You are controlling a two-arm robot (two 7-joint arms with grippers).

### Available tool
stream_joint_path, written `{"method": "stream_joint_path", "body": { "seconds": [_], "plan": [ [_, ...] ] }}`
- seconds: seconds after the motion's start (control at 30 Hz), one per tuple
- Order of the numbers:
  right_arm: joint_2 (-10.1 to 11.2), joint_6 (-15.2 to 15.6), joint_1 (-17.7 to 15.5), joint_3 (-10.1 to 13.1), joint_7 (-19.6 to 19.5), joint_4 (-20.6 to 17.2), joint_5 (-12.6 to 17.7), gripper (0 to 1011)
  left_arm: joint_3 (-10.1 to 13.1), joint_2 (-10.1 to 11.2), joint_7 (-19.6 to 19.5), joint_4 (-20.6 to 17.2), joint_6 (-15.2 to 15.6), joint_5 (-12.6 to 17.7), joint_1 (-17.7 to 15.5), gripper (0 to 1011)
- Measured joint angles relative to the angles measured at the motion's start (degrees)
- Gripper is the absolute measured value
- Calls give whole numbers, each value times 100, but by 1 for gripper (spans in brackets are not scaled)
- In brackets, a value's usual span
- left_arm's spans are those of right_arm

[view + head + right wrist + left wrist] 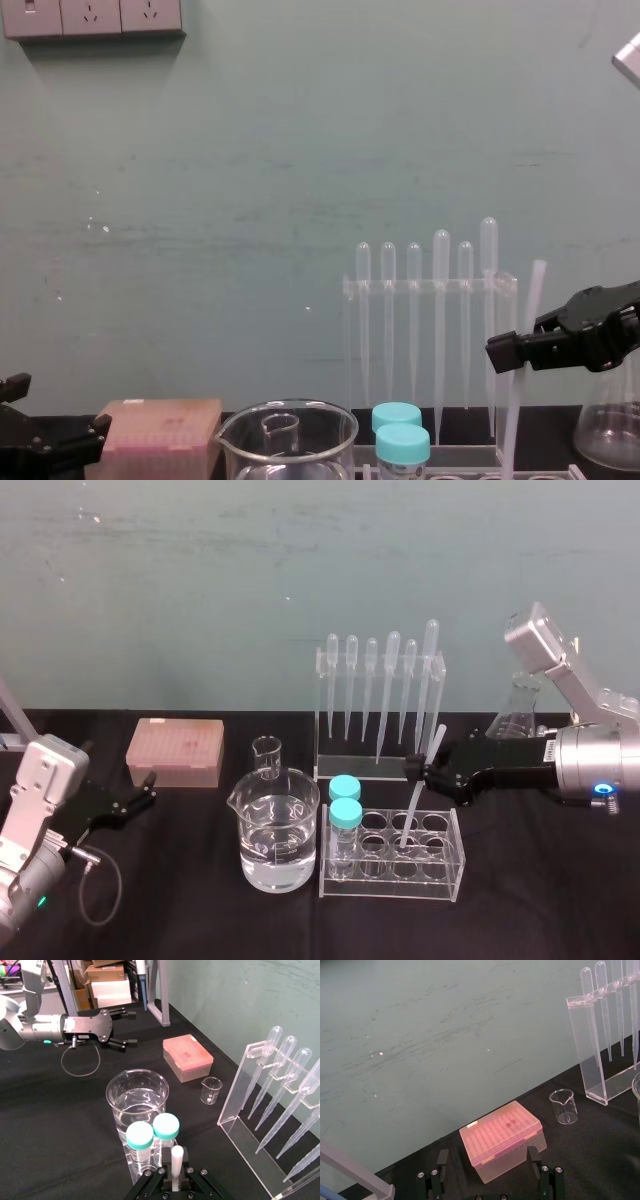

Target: Pick up the stirring rod with one hand, then place it down.

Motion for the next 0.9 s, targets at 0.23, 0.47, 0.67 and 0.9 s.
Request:
{"method": "stream_joint_path", "body": {
  "seconds": [0.23, 0.47, 0.67, 0.9],
  "plan": [
    [-54, -1, 74, -68, 39, 106, -67, 78, 0, 0, 0, 0, 0, 0, 0, 1000],
    [-122, 8, 140, -152, 109, 234, -120, 77, 0, 0, 0, 0, 0, 0, 0, 1000],
    [-140, 42, 155, -213, 146, 284, -151, 77, 0, 0, 0, 0, 0, 0, 0, 1000],
    [-139, 53, 153, -291, 148, 290, -254, 78, 0, 0, 0, 0, 0, 0, 0, 1000]
  ]
}}
